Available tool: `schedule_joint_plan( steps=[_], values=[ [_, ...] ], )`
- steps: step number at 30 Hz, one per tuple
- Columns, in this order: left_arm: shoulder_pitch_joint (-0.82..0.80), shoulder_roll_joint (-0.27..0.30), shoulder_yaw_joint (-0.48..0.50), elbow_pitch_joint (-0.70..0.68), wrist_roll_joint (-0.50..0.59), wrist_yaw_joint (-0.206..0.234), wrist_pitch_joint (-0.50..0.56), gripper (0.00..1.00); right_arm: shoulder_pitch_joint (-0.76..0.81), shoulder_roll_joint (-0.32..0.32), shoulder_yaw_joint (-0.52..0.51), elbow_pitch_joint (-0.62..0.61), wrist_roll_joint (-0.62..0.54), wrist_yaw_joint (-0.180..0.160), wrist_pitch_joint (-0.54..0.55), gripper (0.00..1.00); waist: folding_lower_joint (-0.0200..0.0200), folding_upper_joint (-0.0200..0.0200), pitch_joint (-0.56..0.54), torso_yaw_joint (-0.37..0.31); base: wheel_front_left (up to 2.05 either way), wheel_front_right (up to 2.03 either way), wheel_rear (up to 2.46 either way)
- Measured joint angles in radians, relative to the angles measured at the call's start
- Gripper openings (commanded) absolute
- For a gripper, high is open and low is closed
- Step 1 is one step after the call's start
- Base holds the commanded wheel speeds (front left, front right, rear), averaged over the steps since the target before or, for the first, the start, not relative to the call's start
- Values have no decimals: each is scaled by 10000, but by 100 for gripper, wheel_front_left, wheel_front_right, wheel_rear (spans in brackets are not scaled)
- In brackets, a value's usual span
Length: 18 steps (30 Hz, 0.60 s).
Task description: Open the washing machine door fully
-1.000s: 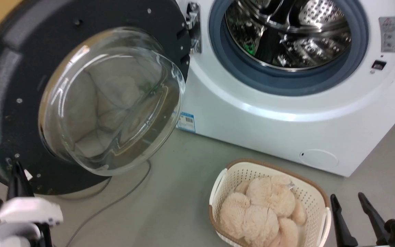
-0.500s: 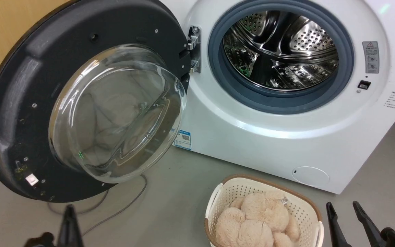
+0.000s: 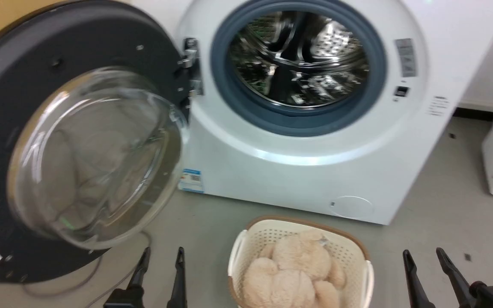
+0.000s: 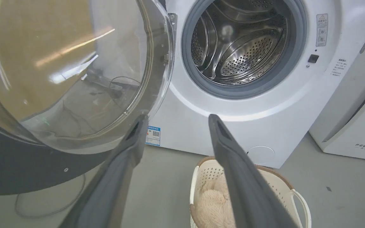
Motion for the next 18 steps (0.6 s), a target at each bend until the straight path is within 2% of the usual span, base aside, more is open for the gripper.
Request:
schedule_joint_plan(
  steps=[9,18],
  values=[
    [-114,412,-451,128,663,-59,301,100,16,-2,44,25,-146,0,81,100,0,0,-108,-1139,0,0,0],
    [-223,483,-499,453,658,40,309,100,134,0,128,35,-136,2,209,100,0,0,-309,-2016,0,0,0]
  ],
)
